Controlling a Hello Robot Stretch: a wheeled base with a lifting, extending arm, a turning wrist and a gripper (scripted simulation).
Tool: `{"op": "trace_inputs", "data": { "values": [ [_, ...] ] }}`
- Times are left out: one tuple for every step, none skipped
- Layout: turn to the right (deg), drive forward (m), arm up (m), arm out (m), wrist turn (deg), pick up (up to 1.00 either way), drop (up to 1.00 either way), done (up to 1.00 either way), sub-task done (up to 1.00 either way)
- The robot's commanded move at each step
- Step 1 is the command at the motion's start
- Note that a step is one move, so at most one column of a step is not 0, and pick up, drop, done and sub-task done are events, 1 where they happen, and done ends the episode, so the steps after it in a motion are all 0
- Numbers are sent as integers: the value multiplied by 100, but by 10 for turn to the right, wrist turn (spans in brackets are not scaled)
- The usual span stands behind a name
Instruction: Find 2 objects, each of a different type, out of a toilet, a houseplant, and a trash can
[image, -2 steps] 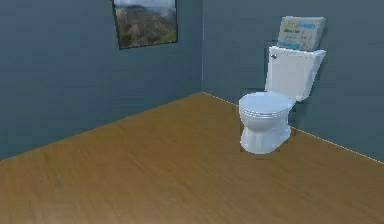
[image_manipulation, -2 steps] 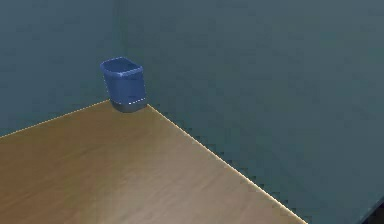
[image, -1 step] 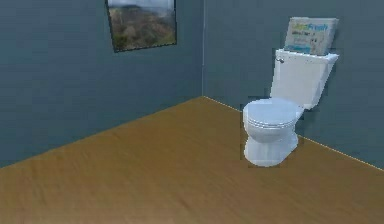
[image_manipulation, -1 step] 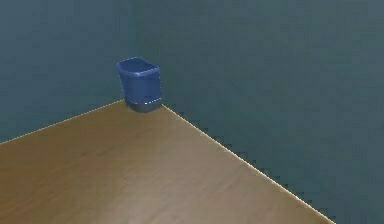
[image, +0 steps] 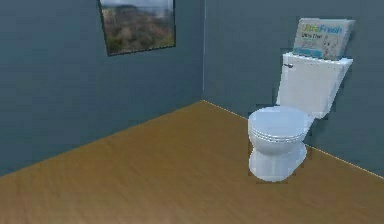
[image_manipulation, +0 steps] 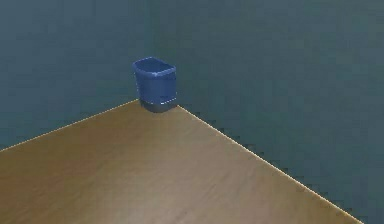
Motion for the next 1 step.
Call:
{"op": "trace_inputs", "data": {
  "values": [
    [210, 0, 0, 0, 0, 0, 0, 0, 0]
  ]
}}
